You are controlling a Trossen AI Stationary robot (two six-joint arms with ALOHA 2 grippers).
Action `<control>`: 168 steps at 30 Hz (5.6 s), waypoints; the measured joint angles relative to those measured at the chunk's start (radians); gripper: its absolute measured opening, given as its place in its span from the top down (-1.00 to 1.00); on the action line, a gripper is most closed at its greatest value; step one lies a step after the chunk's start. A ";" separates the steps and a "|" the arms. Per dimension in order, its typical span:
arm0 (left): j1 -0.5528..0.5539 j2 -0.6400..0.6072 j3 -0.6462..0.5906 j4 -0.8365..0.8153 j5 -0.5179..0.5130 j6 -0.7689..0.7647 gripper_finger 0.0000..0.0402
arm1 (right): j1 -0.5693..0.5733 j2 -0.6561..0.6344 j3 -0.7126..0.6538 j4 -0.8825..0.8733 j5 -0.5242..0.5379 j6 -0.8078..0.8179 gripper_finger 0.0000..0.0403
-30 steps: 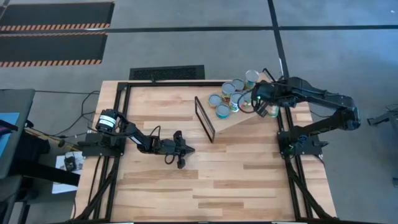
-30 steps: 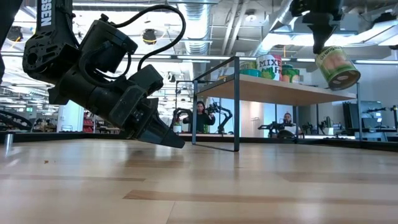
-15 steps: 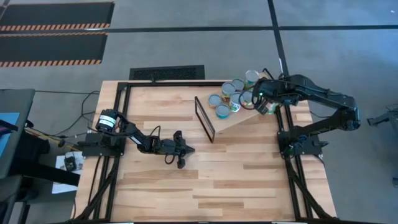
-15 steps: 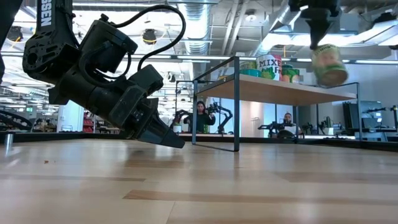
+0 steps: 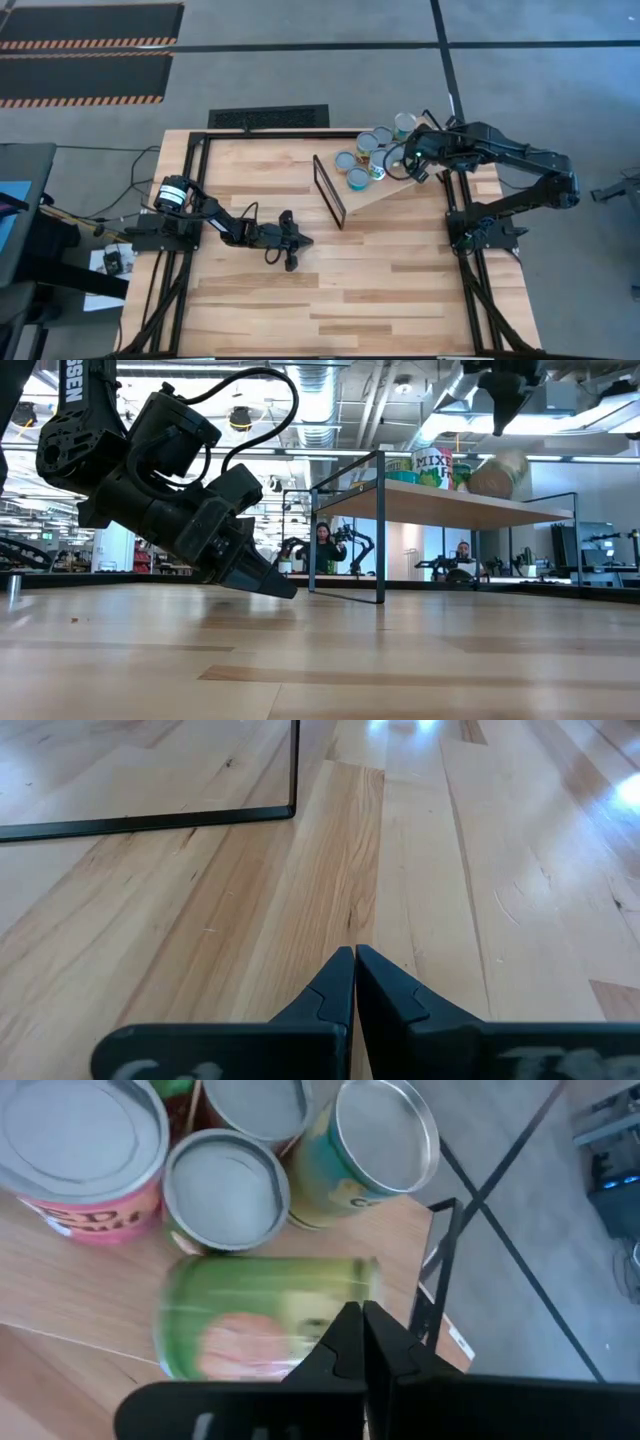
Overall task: Pick and place cans onto a shelf
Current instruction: Put the canned oranges on the shelf
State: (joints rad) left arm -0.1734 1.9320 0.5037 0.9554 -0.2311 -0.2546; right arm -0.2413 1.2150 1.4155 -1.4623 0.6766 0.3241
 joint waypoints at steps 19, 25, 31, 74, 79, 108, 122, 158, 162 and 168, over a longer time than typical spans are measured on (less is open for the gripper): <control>-0.001 0.000 0.000 -0.002 0.017 0.000 0.99 | 0.016 -0.124 -0.118 0.010 -0.153 0.184 0.97; -0.003 0.000 0.000 0.002 0.016 -0.001 0.99 | -0.029 -0.285 -0.223 0.116 -0.149 0.351 0.80; -0.003 0.000 0.000 0.004 0.016 -0.001 0.99 | -0.067 -0.329 -0.296 0.079 -0.157 0.541 0.47; -0.019 0.000 0.000 0.005 0.021 0.006 0.99 | -0.378 -0.221 -0.413 0.442 -0.445 0.009 0.76; -0.019 0.000 0.000 0.005 0.021 0.007 0.99 | -0.331 -0.222 -0.347 0.291 -0.446 0.074 0.75; -0.019 0.000 0.000 0.002 -0.022 0.024 0.99 | 0.857 0.067 -0.843 1.121 0.271 0.674 0.94; -0.011 0.000 0.000 0.000 -0.062 0.025 0.99 | 0.565 0.548 -0.869 1.480 0.556 0.715 0.12; 0.113 0.000 0.014 0.123 -0.245 0.058 0.85 | 0.567 0.754 -1.131 2.776 0.305 0.072 0.93; 0.159 0.000 0.065 0.072 -0.249 0.097 0.61 | 0.547 0.754 -1.106 2.771 0.286 0.030 0.92; 0.180 0.000 0.169 -0.050 -0.427 0.142 0.26 | 0.512 0.754 -1.084 2.719 0.246 0.015 0.93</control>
State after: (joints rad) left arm 0.0070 1.9324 0.6724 0.9054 -0.6580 -0.1127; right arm 0.2711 1.9690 0.3317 1.2565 0.9231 0.3389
